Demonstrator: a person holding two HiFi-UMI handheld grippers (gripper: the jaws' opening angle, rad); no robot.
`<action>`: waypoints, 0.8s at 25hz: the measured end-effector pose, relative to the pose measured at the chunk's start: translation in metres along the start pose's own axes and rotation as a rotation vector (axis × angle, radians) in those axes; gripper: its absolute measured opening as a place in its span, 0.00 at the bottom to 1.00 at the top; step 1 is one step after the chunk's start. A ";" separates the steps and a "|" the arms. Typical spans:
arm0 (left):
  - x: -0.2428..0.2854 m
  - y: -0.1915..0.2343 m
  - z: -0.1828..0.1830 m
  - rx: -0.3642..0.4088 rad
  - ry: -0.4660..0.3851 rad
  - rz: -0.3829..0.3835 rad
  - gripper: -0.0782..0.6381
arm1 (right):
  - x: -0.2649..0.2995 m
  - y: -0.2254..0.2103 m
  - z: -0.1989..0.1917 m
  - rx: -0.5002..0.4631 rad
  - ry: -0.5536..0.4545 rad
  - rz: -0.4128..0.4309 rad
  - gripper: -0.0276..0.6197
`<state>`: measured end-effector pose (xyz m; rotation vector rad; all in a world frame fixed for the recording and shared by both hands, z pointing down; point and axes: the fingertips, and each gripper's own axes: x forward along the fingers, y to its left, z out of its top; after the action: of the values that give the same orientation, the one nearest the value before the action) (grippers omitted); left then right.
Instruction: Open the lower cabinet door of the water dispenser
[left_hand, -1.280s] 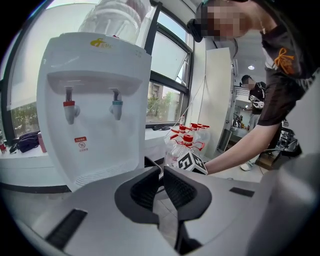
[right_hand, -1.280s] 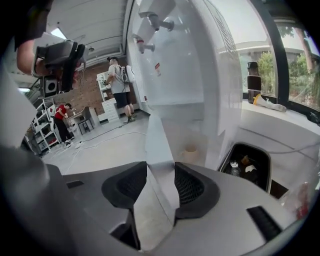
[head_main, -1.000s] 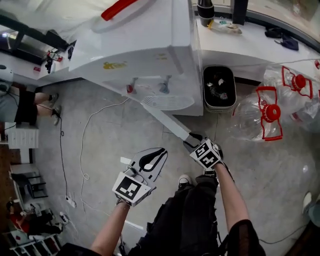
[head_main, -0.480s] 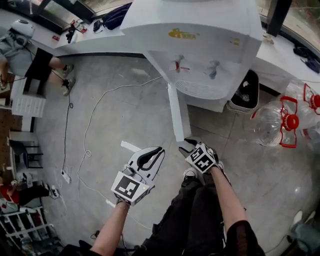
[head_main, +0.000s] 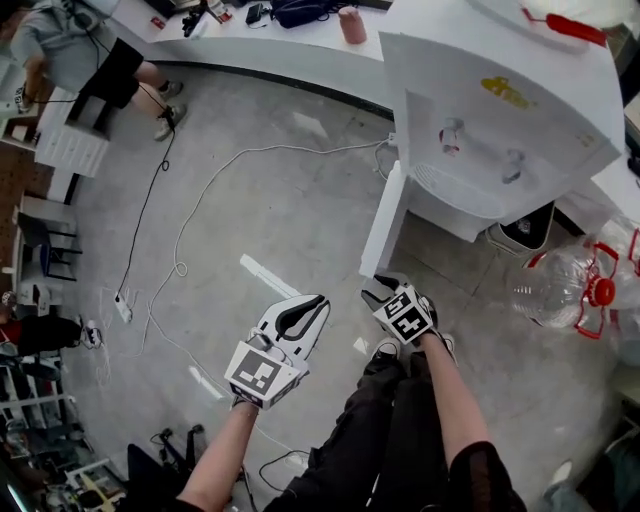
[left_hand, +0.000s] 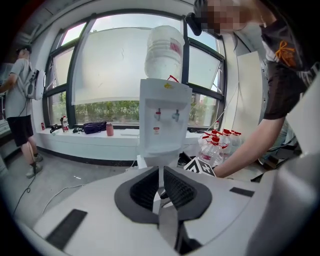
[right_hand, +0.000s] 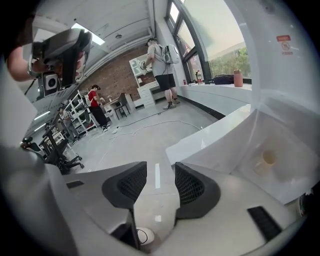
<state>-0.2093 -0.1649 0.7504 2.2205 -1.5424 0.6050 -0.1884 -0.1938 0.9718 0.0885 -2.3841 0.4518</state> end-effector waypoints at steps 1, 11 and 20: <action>-0.006 0.003 0.001 -0.007 0.001 0.005 0.15 | -0.002 0.002 0.003 0.010 0.006 0.001 0.33; -0.053 -0.003 0.056 -0.024 -0.006 -0.009 0.15 | -0.070 0.027 0.066 0.077 -0.028 0.001 0.33; -0.083 -0.022 0.141 -0.013 -0.054 -0.033 0.15 | -0.194 0.057 0.163 0.106 -0.175 -0.013 0.30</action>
<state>-0.1948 -0.1668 0.5859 2.2656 -1.5285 0.5284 -0.1560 -0.2076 0.7148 0.1984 -2.5275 0.5857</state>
